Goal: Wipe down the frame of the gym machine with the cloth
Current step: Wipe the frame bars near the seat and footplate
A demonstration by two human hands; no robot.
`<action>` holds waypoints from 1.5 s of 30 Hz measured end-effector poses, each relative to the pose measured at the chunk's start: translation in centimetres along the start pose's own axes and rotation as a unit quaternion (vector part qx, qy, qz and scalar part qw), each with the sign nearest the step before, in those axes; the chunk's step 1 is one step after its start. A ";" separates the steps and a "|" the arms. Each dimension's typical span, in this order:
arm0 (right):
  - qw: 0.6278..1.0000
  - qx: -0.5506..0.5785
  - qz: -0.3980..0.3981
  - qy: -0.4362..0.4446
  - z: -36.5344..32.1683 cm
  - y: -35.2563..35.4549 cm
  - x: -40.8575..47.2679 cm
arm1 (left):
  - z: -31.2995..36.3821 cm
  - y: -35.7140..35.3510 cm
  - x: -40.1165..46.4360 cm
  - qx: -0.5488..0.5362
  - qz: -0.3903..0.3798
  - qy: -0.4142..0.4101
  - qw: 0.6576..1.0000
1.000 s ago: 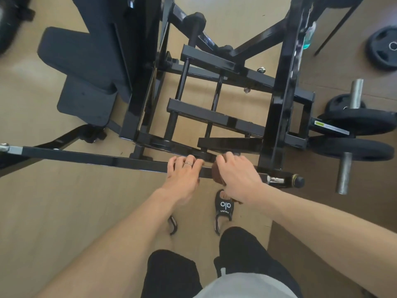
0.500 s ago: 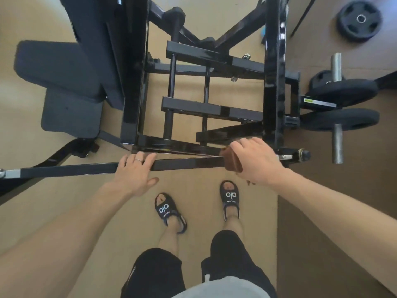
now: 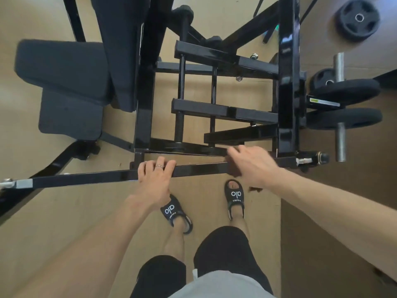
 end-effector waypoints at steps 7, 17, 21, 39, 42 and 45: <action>0.996 0.036 0.041 0.077 -11.4 1.1 4.4 | -0.2 -0.2 0.1 0.006 -0.012 0.018 1.000; 0.998 -0.009 0.064 -0.024 11.6 -1.6 -4.2 | -0.1 -0.1 0.1 -0.002 -0.036 0.013 0.999; 0.997 -0.059 0.025 -0.041 10.7 -2.4 -3.0 | 0.2 0.1 -0.1 -0.013 -0.035 0.017 0.999; 0.992 0.071 0.083 0.068 -12.1 1.3 4.3 | -16.8 0.3 -2.7 0.068 0.003 0.119 0.990; 0.997 0.034 0.068 -0.005 -4.6 0.7 1.4 | -19.7 -0.6 -2.7 0.061 -0.028 0.118 0.991; 0.997 -0.010 0.041 -0.071 -1.0 0.2 -0.1 | -19.7 -1.1 -2.3 0.040 -0.029 0.087 0.995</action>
Point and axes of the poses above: each hand's wrist, its own x-axis towards the middle knuckle, its own y-axis out of the back of the hand, z = x × y, the point moved 10 cm from there along x, towards the middle knuckle, and after that the axes turned 1 degree about -x, right-handed, at the moved point
